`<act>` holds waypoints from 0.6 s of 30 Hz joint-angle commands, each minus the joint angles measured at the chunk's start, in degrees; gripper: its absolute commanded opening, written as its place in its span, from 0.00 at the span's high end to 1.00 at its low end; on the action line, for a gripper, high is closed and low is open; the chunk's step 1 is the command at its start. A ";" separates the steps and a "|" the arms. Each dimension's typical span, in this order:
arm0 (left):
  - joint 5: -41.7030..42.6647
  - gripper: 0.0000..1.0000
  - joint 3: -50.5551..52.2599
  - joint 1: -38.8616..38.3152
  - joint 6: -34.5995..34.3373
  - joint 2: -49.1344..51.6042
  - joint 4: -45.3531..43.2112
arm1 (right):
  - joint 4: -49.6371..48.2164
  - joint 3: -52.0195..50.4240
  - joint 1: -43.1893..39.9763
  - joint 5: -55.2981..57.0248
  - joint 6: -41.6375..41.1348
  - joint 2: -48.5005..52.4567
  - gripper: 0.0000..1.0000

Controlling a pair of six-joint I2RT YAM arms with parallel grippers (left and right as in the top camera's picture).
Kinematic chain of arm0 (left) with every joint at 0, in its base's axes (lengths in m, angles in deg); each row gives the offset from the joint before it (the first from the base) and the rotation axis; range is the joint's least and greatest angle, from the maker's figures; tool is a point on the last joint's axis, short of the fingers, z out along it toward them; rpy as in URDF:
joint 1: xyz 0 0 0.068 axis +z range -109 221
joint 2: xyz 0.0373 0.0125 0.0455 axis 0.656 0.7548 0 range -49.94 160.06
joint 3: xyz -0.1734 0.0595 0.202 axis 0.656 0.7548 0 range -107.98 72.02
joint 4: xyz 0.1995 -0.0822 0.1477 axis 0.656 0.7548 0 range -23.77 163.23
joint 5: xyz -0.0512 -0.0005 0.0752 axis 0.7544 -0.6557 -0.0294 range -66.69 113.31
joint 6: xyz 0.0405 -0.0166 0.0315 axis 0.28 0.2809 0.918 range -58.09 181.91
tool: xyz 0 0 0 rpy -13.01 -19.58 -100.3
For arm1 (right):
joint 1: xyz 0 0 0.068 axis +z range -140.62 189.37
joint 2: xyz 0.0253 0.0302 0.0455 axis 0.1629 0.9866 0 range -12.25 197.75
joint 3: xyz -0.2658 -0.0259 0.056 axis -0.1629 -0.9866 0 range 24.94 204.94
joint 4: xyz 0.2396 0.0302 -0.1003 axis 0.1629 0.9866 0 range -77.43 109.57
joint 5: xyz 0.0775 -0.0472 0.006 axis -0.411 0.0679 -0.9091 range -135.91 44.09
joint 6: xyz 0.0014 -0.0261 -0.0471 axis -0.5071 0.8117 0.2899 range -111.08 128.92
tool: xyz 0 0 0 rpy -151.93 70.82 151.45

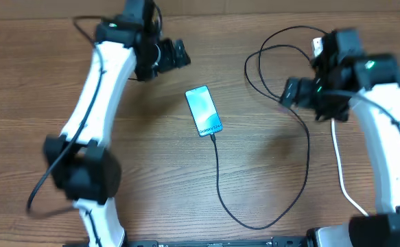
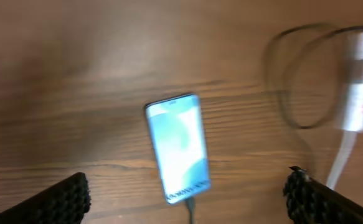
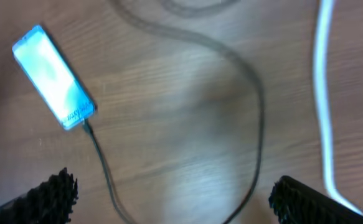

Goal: Plug charger to phone and switch on socket
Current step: 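Move the right gripper to the white power strip's switch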

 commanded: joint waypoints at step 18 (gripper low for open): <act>-18.14 0.01 -2.03 -0.52 5.11 -18.45 13.75 | -23.39 14.14 -21.00 12.96 2.60 22.40 0.00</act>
